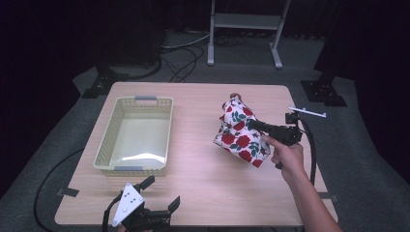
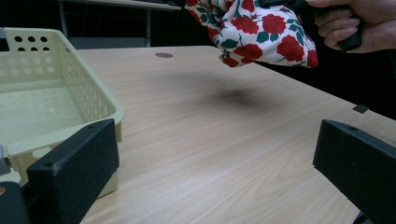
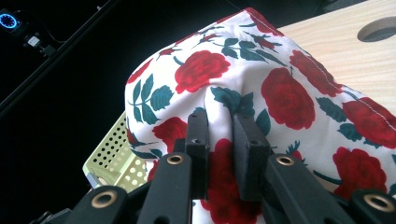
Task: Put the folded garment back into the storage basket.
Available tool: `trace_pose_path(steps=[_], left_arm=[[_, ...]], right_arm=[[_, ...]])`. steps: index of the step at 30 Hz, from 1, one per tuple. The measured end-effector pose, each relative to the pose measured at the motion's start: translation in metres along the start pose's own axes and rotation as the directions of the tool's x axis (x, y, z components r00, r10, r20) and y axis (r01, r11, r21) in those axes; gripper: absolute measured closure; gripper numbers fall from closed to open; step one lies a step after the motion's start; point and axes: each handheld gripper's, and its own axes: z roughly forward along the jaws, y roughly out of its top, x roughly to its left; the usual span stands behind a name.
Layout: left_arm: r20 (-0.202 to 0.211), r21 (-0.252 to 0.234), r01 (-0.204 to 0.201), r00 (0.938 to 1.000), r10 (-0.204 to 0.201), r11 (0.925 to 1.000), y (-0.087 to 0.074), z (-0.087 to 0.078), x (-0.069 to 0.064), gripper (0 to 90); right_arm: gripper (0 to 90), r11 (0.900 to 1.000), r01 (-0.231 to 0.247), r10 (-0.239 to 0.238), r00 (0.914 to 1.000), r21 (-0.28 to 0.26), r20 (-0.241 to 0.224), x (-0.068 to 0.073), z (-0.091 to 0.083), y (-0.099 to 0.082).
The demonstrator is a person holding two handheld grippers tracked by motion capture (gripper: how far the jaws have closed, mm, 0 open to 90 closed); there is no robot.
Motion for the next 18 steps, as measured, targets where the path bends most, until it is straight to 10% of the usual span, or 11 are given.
trace_pose_path(steps=[18], left_arm=[[0.006,-0.002,0.001,1.0,-0.001,1.0,0.0,0.0,-0.001,0.0]], right_arm=[[77.5,0.9999,-0.002,0.002,0.9995,0.011,-0.03,0.016,0.014,0.008]])
